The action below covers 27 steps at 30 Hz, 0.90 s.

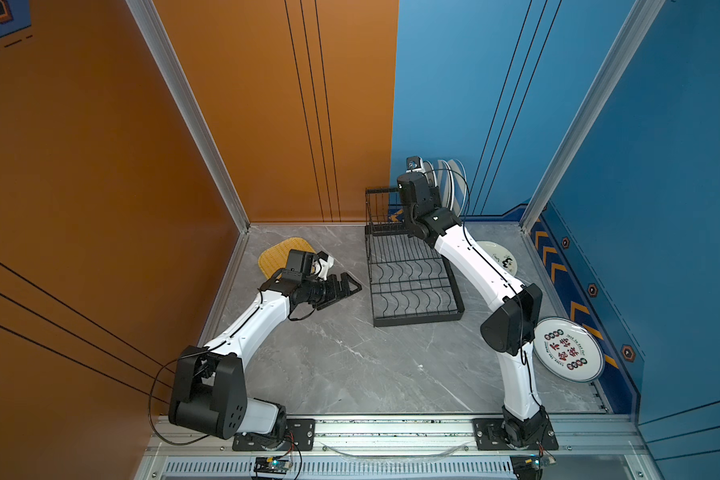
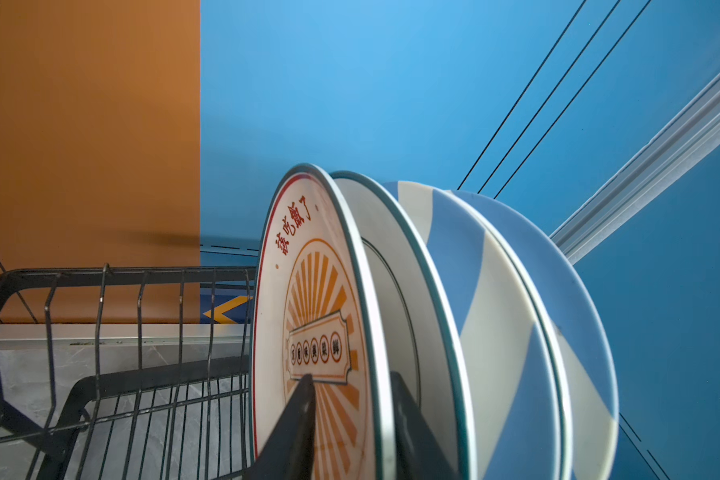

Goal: Load the plates into the dish rack
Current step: 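Open right gripper and draw it back from the rack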

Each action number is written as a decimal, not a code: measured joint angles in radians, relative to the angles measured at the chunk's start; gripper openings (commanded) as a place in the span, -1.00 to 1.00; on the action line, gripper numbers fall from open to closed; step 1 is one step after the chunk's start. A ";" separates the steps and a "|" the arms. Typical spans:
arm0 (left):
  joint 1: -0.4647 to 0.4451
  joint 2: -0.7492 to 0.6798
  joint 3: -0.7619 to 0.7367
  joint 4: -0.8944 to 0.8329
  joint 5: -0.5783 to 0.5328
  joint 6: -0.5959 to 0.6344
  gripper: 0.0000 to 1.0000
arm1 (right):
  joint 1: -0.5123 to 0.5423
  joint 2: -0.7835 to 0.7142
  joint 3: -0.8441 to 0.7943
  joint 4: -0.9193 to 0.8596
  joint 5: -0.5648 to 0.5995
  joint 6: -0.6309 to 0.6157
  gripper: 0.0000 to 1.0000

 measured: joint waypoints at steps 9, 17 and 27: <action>0.000 0.000 0.000 0.000 0.000 0.000 0.96 | 0.021 -0.016 0.000 -0.029 -0.002 0.002 0.06; 0.000 0.000 0.000 0.000 0.000 0.000 0.96 | 0.048 -0.133 -0.008 -0.102 -0.011 0.050 0.13; 0.000 0.000 0.000 0.001 0.000 0.000 0.96 | 0.059 -0.408 -0.270 -0.203 -0.060 0.227 0.19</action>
